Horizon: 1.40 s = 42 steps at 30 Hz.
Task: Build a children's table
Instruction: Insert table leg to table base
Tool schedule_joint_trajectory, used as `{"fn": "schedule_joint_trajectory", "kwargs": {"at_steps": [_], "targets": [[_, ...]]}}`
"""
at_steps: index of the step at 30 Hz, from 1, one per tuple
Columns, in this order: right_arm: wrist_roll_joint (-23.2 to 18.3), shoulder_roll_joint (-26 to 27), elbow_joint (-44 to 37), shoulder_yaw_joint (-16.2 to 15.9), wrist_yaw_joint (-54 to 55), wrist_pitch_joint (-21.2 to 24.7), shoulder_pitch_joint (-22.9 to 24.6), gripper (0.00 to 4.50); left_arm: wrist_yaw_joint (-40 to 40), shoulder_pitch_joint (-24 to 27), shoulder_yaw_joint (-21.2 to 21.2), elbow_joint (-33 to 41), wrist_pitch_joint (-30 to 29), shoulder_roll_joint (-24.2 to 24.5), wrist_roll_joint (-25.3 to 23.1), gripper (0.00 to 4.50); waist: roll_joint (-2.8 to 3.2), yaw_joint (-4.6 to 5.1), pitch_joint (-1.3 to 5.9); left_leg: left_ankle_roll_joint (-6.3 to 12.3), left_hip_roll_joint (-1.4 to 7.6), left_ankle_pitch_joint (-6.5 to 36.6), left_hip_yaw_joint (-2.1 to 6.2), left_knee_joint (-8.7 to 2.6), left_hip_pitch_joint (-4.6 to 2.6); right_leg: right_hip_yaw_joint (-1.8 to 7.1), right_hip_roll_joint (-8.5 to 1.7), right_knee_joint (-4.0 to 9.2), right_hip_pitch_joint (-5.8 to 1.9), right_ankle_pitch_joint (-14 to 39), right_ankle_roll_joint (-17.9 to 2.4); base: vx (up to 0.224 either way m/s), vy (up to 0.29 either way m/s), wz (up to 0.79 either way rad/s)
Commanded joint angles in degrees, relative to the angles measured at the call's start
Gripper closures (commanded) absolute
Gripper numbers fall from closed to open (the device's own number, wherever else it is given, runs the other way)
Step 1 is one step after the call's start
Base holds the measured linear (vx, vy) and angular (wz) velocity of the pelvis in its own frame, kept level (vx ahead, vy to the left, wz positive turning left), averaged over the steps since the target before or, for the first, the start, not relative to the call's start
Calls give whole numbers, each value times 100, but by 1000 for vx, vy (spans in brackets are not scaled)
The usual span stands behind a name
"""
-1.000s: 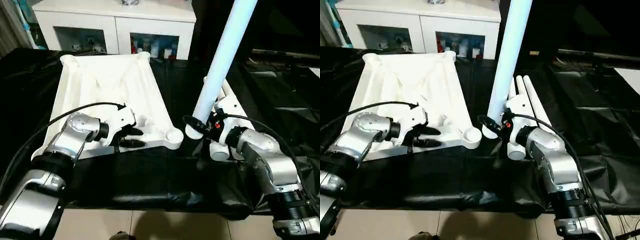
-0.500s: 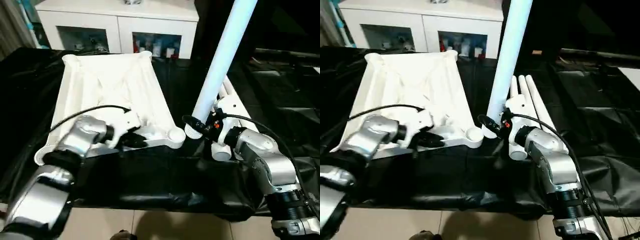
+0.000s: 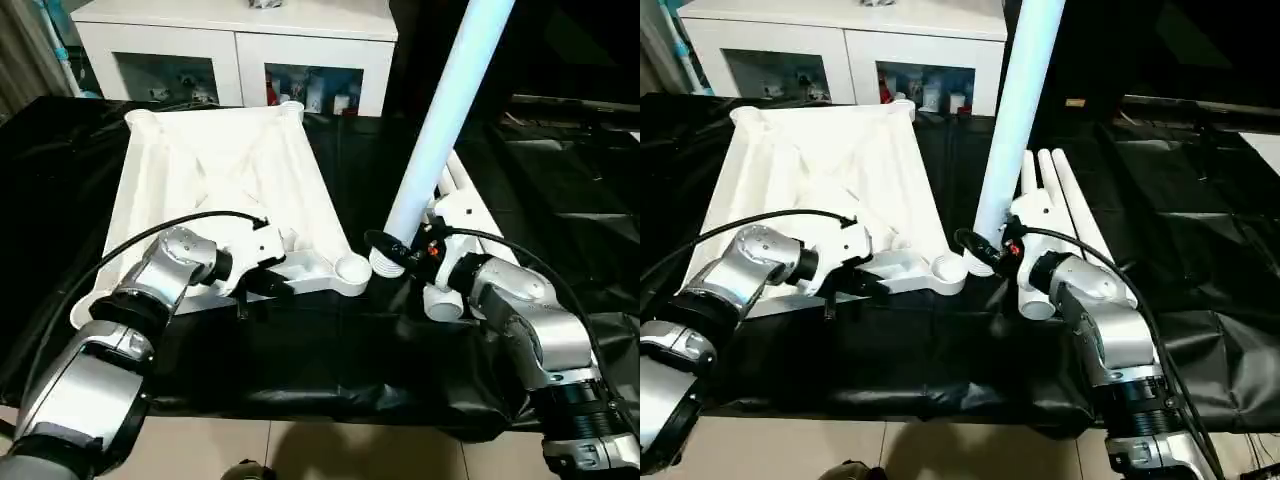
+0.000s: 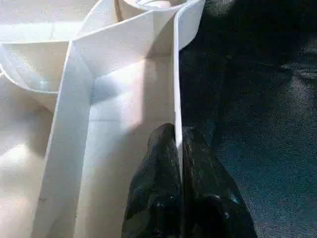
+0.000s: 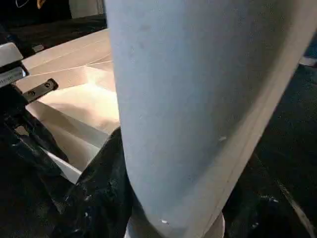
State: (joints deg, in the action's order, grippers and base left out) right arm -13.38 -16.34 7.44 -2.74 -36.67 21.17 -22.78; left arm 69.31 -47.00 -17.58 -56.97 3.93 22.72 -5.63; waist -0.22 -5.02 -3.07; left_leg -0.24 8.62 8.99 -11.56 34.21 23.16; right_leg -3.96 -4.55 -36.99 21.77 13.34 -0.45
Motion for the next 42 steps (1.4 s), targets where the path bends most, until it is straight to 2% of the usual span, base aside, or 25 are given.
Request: {"fn": "schedule_joint_trajectory", "kwargs": {"at_steps": [1, 3, 5, 10, 12, 13, 16, 18, 20, 22, 24, 25, 31, 35, 39, 42], "targets": [[-31, -20, 16, 42, -16, -59, -91, 261, 263, -126, 70, 135, 82, -35, 181, 394, 48, -8, 380, -138, 538, 1602, 271, -442, -234, 351, -601, 487, -182, 246, -1503, 0, 0, 0], [-28, -25, 16, 35, -27, -66, -93, 261, 302, -141, -28, 166, 413, 13, 87, 392, 57, -16, 386, -88, 546, 1526, 276, -442, -232, 350, -591, 477, -182, 82, -1502, 0, 0, 0], [-29, -26, 16, 35, -30, -67, -93, 261, 292, -150, -33, 163, 446, 16, 77, 376, 54, -10, 387, -61, 545, 1500, 271, -444, -232, 345, -583, 458, -187, -50, -1515, 0, 0, 0], [-16, -34, -5, 16, -30, -79, -81, 261, 339, -274, -181, -17, 681, 29, -158, 376, 87, -5, 372, -186, 552, 1751, 278, -460, -256, 355, -593, 496, -174, 334, -1463, 0, 0, 0], [-8, -34, -6, 12, -28, -86, -77, 261, 192, -303, -229, -110, 855, 35, -303, 376, 75, -4, 375, -195, 556, 1727, 281, -461, -249, 359, -595, 493, -181, 279, -1455, 0, 0, 0], [-10, -36, -9, 17, -26, -85, -74, 261, 178, -323, -251, -164, 876, 27, -348, 376, 110, -6, 375, -193, 553, 1688, 284, -458, -245, 357, -595, 481, -182, 209, -1463, 0, 0, 0], [-6, -44, -29, 22, -23, -85, -57, 261, 140, -365, -299, -271, 986, 18, -426, 376, 94, -1, 378, -166, 543, 1658, 274, -448, -243, 356, -593, 479, -189, 106, -1504, 0, 0, 0], [-10, -50, -65, 31, -14, -75, -31, 261, 165, -405, -331, -350, 1022, 7, -466, 376, 122, 6, 375, -159, 546, 1657, 273, -450, -245, 356, -584, 486, -184, 81, -1518, 0, 0, 0], [-13, -51, -99, 43, 5, -64, -11, 261, 188, -430, -353, -406, 1051, 13, -496, 376, 116, 3, 378, -145, 544, 1636, 274, -443, -244, 352, -589, 475, -194, 48, -1548, 0, 0, 0], [-17, -55, -116, 55, 16, -60, 0, 261, 280, -464, -347, -476, 1033, 12, -496, 376, 137, 3, 375, -138, 544, 1622, 271, -443, -240, 352, -585, 476, -191, 24, -1561, 0, 0, 0], [-19, -55, -122, 57, 18, -61, 4, 261, 293, -479, -332, -510, 1048, 6, -503, 400, 129, 4, 377, -123, 542, 1615, 270, -439, -240, 352, -585, 469, -198, -12, -1585, 0, 0, 0], [-17, -53, -133, 57, 25, -64, 15, 261, 323, -502, -294, -561, 1100, -9, -490, 410, 147, 2, 378, -117, 545, 1601, 273, -439, -236, 352, -592, 469, -201, -33, -1593, 0, 0, 0], [-13, -42, -148, 38, 29, -79, 52, 261, 414, -555, -299, -650, 1166, -6, -513, 444, 140, -17, 367, -150, 551, 1704, 272, -447, -250, 353, -595, 477, -187, 104, -1602, 0, 0, 0], [-15, -37, -136, 25, 14, -84, 44, 261, 473, -557, -309, -683, 1180, 3, -531, 448, 141, -35, 358, -192, 559, 1787, 276, -455, -257, 362, -608, 498, -178, 319, -1561, 0, 0, 0], [-82, -11, -88, 0, -87, -74, -16, 261, 680, -483, -342, -655, 1165, 53, -529, 448, 147, -52, 375, -155, 559, 1623, 270, -451, -253, 353, -598, 459, -180, 1, -1581, 0, 0, 0], [-411, 34, -78, -18, -495, 74, -55, 261, 850, -290, -339, -430, 1088, 115, -463, 448, 120, -51, 368, -103, 558, 1627, 264, -447, -240, 355, -610, 472, -193, 14, -1591, 0, 0, 0]]}}
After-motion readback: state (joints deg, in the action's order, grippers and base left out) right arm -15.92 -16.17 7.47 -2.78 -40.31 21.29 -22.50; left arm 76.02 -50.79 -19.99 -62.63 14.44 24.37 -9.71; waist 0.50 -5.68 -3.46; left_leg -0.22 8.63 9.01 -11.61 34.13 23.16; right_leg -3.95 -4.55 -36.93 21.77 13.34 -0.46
